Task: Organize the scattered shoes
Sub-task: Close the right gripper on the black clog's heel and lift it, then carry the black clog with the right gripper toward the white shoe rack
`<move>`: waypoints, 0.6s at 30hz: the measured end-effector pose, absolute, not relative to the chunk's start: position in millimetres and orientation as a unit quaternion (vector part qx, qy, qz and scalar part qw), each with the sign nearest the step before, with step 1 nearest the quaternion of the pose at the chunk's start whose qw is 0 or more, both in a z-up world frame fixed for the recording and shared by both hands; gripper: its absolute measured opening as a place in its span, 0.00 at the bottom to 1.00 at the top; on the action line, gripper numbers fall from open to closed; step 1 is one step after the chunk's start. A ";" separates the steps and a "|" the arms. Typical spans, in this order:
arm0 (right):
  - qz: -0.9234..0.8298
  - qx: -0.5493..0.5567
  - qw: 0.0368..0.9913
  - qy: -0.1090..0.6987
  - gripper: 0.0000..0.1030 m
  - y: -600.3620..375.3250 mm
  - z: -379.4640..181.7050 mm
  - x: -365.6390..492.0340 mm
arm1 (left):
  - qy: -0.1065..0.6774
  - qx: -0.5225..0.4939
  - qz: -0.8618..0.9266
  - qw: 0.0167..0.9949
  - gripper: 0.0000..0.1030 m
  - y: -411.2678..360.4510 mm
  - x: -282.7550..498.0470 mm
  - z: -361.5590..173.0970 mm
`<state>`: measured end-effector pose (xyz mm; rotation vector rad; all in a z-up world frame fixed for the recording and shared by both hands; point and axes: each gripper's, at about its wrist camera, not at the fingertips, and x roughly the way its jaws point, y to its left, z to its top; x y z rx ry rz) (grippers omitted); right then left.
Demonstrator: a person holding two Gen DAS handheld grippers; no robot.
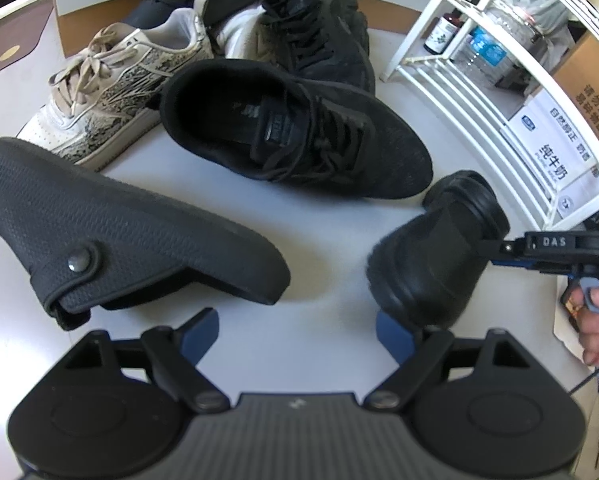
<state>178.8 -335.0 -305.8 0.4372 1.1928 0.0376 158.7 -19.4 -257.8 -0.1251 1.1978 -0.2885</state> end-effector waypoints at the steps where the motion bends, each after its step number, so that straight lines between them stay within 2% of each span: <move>1: 0.017 0.200 0.807 0.556 0.27 -337.1 -304.5 178.6 | 0.561 -0.059 -0.135 0.814 0.85 -19.4 158.6 -257.9; 4: 0.013 0.202 0.810 0.551 0.18 -348.1 -301.0 179.0 | 0.562 -0.059 -0.136 0.814 0.85 -19.9 159.0 -258.5; 6: 0.011 0.199 0.814 0.546 0.01 -353.9 -298.5 178.6 | 0.563 -0.058 -0.137 0.813 0.85 -20.3 159.0 -258.3; 10: 0.002 0.190 0.822 0.537 0.01 -362.7 -291.7 176.4 | 0.563 -0.059 -0.136 0.813 0.85 -20.0 158.7 -258.8; 12: -0.005 0.192 0.823 0.535 0.06 -364.2 -289.5 173.9 | 0.564 -0.059 -0.136 0.812 0.85 -19.7 158.7 -258.8; 13: -0.006 0.192 0.823 0.535 0.12 -363.3 -288.6 172.3 | 0.564 -0.060 -0.135 0.812 0.85 -19.5 158.7 -258.8; 14: -0.003 0.192 0.822 0.535 0.38 -361.7 -288.0 170.7 | 0.564 -0.060 -0.135 0.812 0.85 -19.5 158.7 -258.6; 15: -0.001 0.194 0.823 0.534 0.69 -359.3 -287.7 169.1 | 0.564 -0.061 -0.135 0.813 0.85 -19.6 158.8 -258.4; 17: -0.003 0.196 0.826 0.528 0.90 -354.5 -287.0 167.4 | 0.564 -0.062 -0.135 0.813 0.85 -19.8 159.0 -257.8; 18: -0.001 0.196 0.826 0.529 0.91 -351.3 -287.4 168.1 | 0.563 -0.062 -0.135 0.813 0.85 -20.0 159.0 -257.3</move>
